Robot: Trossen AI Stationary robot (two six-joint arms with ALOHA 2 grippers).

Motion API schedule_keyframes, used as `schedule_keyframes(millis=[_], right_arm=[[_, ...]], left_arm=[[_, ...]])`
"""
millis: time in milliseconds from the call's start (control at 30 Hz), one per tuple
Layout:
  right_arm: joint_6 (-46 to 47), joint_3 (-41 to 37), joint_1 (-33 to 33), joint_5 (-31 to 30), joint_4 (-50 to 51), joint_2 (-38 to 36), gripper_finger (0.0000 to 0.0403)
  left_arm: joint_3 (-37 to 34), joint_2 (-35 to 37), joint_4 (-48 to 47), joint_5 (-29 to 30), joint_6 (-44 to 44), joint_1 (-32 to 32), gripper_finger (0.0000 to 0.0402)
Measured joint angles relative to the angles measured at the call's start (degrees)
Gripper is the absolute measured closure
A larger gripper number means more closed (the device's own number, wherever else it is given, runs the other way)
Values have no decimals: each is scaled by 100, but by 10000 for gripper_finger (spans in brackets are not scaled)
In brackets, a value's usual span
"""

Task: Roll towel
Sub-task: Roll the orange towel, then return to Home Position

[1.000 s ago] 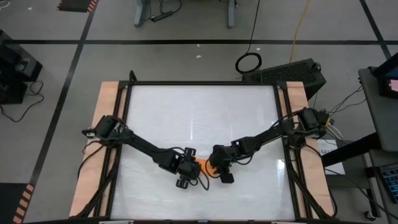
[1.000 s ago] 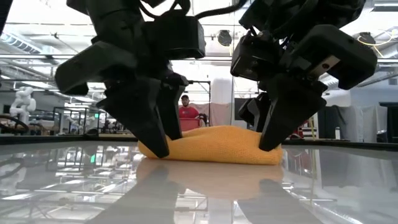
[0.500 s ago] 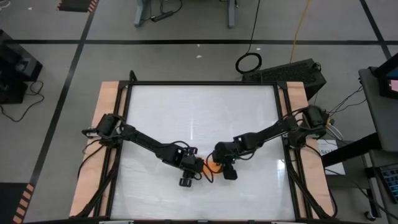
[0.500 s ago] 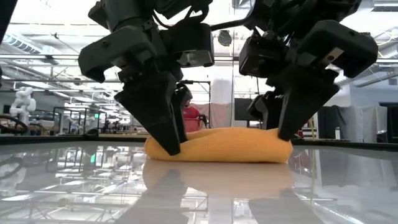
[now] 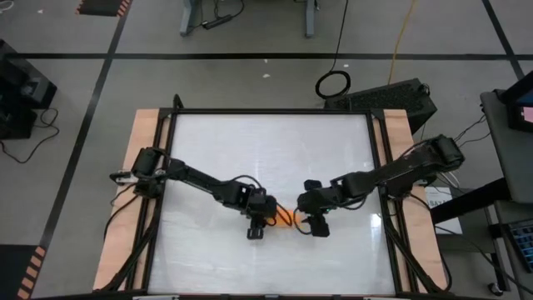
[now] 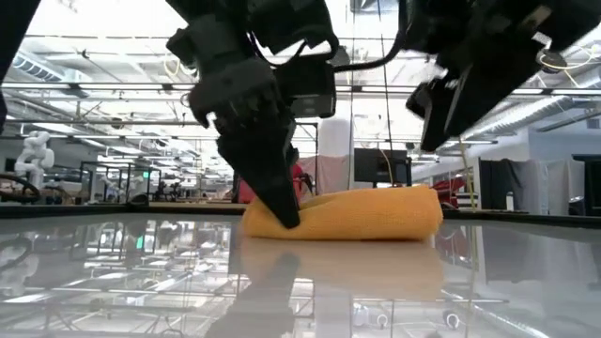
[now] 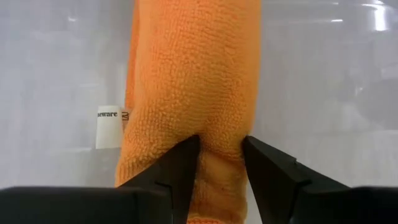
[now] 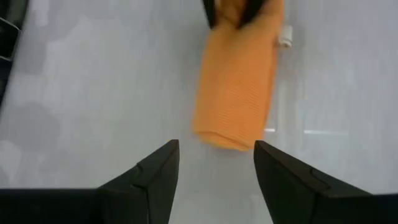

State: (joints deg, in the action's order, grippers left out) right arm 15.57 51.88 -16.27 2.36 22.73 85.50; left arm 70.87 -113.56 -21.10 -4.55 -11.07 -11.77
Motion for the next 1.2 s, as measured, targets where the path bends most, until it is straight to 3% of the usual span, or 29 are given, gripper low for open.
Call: schedule_keyframes(millis=[333, 633, 767, 967, 1200], right_arm=[[565, 7, -494, -1000, 716, -1232, 205], [625, 15, -654, -1327, 1312, -2331, 205], [532, -19, -652, -1647, 1434, -2808, 205], [677, -650, -652, -2011, 1289, -3828, 205], [1257, -2188, -674, -2034, 271, -5260, 205]], left_arm=[[-24, 176, -111, -223, 431, 552, 247], [59, 1044, -689, -192, 708, 571, 166], [59, 1534, -1094, -35, 704, 568, 149], [62, 2490, -1720, 871, 735, 488, 156], [-408, 3830, -1761, 1395, 535, 505, 162]])
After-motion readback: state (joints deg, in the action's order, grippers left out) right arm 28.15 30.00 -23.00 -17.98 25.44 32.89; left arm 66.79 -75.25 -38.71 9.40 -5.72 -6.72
